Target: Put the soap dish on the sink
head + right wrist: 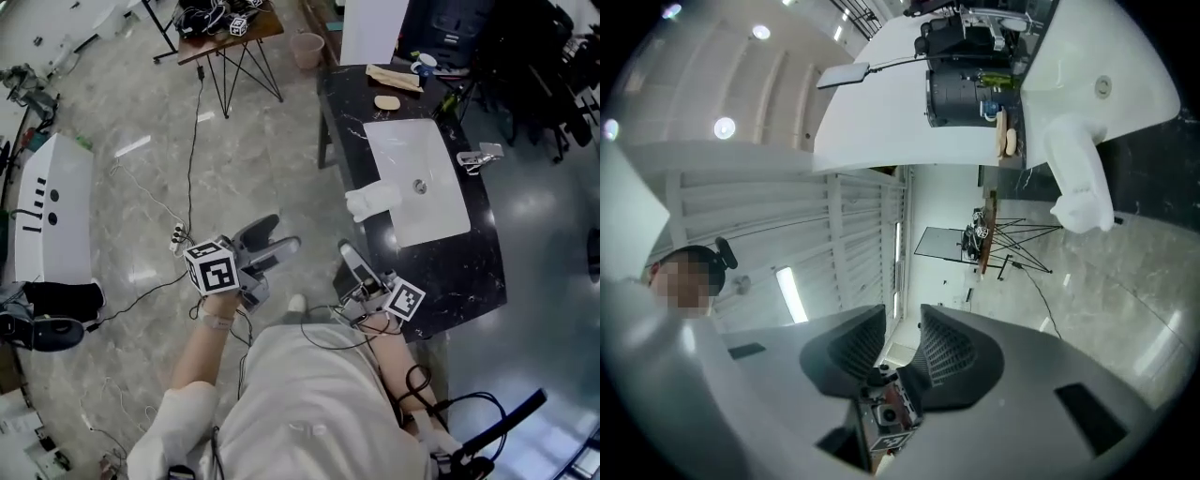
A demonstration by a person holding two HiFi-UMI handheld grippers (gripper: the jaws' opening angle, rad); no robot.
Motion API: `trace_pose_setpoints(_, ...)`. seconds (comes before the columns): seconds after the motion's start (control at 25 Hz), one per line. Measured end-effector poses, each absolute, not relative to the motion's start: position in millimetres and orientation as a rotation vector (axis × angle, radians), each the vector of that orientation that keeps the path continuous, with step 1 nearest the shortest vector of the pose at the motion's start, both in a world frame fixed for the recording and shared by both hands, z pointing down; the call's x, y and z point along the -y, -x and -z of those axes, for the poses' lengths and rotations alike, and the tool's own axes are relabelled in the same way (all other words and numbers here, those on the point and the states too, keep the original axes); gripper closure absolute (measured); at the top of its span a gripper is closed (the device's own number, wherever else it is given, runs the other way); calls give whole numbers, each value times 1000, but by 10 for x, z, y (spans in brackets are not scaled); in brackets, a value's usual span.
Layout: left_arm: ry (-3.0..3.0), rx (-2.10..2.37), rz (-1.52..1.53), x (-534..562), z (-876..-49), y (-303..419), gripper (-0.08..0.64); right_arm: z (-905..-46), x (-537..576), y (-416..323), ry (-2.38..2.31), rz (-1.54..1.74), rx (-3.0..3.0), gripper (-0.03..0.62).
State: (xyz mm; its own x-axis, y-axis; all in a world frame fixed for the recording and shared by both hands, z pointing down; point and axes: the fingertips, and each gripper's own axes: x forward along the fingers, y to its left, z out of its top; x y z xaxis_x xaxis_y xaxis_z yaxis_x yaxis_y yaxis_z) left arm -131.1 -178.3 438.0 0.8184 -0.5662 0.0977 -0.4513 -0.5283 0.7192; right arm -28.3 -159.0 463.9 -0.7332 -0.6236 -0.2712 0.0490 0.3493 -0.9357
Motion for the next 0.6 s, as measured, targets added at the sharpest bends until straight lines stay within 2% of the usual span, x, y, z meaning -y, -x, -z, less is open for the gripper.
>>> trace_pose_setpoints(0.32, -2060, 779, 391, 1309, -4445, 1568, 83, -4664, 1380, 636, 412, 1478, -2080, 465)
trace_pose_setpoints(0.6, -2000, 787, 438, 1040, -4564, 1501, 90, -4774, 1234, 721, 416, 1527, -2091, 464)
